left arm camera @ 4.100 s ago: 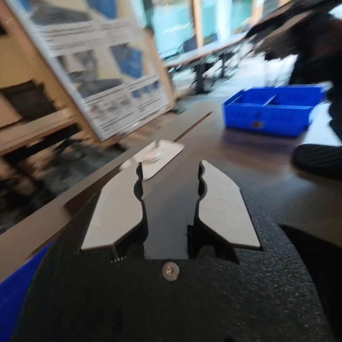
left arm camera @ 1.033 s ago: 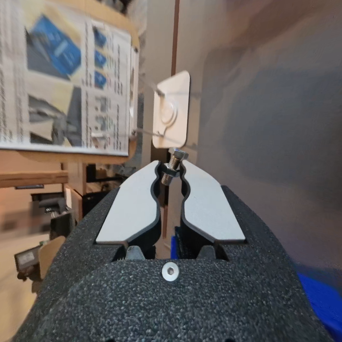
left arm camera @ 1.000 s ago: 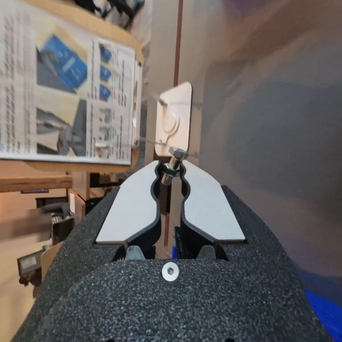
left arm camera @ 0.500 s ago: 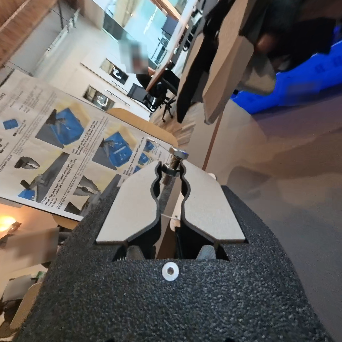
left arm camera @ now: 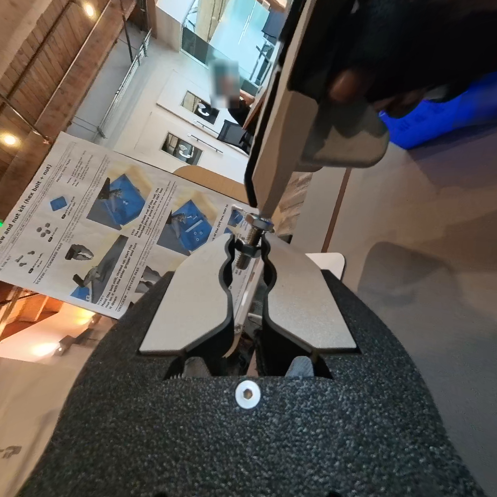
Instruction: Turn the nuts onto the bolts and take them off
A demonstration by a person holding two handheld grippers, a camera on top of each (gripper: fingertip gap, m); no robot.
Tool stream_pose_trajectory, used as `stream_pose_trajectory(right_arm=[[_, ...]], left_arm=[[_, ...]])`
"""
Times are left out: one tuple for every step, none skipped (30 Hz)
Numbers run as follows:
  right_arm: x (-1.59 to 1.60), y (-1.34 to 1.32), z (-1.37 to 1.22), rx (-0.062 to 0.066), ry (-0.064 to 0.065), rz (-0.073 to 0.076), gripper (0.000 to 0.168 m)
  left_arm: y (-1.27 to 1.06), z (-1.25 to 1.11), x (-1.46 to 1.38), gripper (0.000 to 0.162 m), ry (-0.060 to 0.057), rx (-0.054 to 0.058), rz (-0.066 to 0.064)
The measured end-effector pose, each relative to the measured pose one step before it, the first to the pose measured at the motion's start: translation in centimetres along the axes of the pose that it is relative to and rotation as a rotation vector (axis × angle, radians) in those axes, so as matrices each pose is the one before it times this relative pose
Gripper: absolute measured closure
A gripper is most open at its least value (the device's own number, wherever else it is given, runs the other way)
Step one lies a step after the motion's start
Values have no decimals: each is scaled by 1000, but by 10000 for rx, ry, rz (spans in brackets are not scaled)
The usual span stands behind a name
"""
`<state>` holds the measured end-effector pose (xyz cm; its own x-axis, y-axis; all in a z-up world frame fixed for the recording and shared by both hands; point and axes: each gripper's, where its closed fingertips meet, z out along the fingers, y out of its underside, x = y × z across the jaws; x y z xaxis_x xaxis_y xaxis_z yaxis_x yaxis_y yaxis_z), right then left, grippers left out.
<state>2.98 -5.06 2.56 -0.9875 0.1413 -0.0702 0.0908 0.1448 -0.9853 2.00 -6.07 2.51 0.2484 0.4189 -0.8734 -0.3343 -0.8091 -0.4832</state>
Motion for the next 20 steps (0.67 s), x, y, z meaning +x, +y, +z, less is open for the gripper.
stream_pose_trajectory(right_arm=[[2, 163, 197, -50, -49, 48, 125], [-107, 101, 204, -16, -114, 44, 125], [-66, -31, 151, 54, -67, 29, 126], [-87, -117, 68, 111, -81, 51, 127], [-99, -74, 2, 66, -89, 40, 131], [-111, -104, -32, 75, -79, -21, 135], [-74, -159, -67, 124, -44, -16, 141], [-131, -140, -50, 102, -90, 32, 143], [-233, -62, -38, 33, -174, 71, 145], [-199, 28, -8, -24, -147, 24, 148], [-165, 37, 5, -19, -104, 1, 151], [5, 20, 27, -16, 14, -26, 152], [42, 54, 10, -36, 36, -134, 152], [59, -6, -17, 27, 53, -248, 152], [55, -143, -21, 132, 38, -198, 152], [42, -279, -68, 228, -7, -28, 152], [47, -314, -139, 252, -39, 26, 152], [-62, -411, -198, 316, -129, 2, 152], [-126, -538, -268, 421, -202, 86, 152], [-206, -523, -287, 404, -290, 211, 152]], left_arm=[[-104, -6, -17, 144, -53, 43, 48], [-247, -28, 40, 144, 24, 115, -25], [-247, -50, 70, 144, 43, 90, -7], [-50, -50, -134, 144, -124, -37, 102], [57, -57, -149, 144, -123, -102, 164], [46, -61, 19, 144, 16, -70, 97], [-73, -62, -33, 144, -23, 35, 15], [-173, -94, -128, 144, -81, 117, -22], [-137, -65, -19, 144, 7, 82, -44], [-37, -50, 1, 144, 30, 12, -25], [-7, -36, -24, 144, -23, -11, 40], [13, -8, 14, 144, -7, -24, 44], [41, 19, 55, 144, 45, -30, -14], [22, 33, 40, 143, 55, 9, -107], [-25, 40, -45, 143, 18, 87, -207], [-107, -2, -100, 142, 6, 208, -297], [-222, -3, -14, 137, 102, 362, -420], [-280, -3, -36, 129, 151, 468, -633], [-299, -36, -193, 121, 82, 534, -801], [-493, -102, -285, 115, 36, 703, -840]])
